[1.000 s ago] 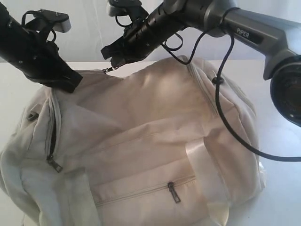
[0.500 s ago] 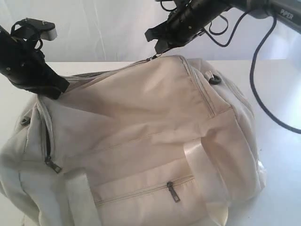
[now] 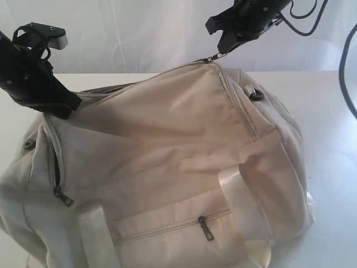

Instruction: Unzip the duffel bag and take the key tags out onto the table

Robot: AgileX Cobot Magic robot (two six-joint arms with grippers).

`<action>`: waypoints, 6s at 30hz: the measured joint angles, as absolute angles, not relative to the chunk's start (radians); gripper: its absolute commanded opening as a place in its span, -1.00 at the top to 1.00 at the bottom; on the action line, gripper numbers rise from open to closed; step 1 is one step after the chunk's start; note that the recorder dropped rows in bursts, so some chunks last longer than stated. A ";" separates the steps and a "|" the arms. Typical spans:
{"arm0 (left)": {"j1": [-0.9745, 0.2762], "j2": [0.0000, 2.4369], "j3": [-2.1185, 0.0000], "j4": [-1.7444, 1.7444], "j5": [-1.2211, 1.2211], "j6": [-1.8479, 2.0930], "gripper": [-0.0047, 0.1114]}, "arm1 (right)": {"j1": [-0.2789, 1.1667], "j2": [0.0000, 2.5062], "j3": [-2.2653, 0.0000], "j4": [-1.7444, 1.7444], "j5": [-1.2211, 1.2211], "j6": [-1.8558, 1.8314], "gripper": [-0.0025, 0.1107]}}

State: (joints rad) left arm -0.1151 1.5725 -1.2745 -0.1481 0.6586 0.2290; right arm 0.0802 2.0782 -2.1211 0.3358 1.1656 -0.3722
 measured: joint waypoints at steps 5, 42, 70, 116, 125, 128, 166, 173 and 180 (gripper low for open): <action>-0.115 1.572 -1.274 -0.148 0.659 0.229 0.92 | 0.069 2.057 -2.121 0.328 1.199 -0.351 0.96; -0.285 1.654 -1.597 -0.369 0.776 0.563 -0.30 | 0.040 1.971 -2.001 0.345 1.168 -0.346 0.96; -0.450 1.993 -1.838 -0.450 0.471 0.766 0.92 | 0.040 1.967 -1.980 0.365 1.145 -0.358 0.96; -0.335 1.908 -1.846 -0.521 0.700 0.714 0.92 | 0.040 1.775 -1.705 0.357 1.196 -0.329 0.96; -0.335 1.908 -1.846 -0.528 0.702 0.714 0.92 | 0.040 1.669 -1.580 0.359 1.170 -0.326 0.96; -0.335 1.908 -1.846 -0.530 0.704 0.714 0.92 | 0.040 1.640 -1.536 0.362 1.163 -0.324 0.96; -0.295 1.870 -1.846 -0.661 1.127 0.821 0.92 | 0.020 1.584 -1.445 0.337 1.094 -0.284 0.96; -0.224 1.870 -1.846 -0.714 1.127 0.810 0.92 | 0.020 1.513 -1.445 0.369 1.149 -0.280 0.96; -0.178 1.870 -1.846 -0.795 1.123 0.805 0.92 | 0.020 1.458 -1.428 0.402 1.170 -0.273 0.96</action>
State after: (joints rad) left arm -0.1784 1.8701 -1.8456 -0.7948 1.1231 0.8054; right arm 0.0201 1.4584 -1.4283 0.4019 1.1704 -0.2728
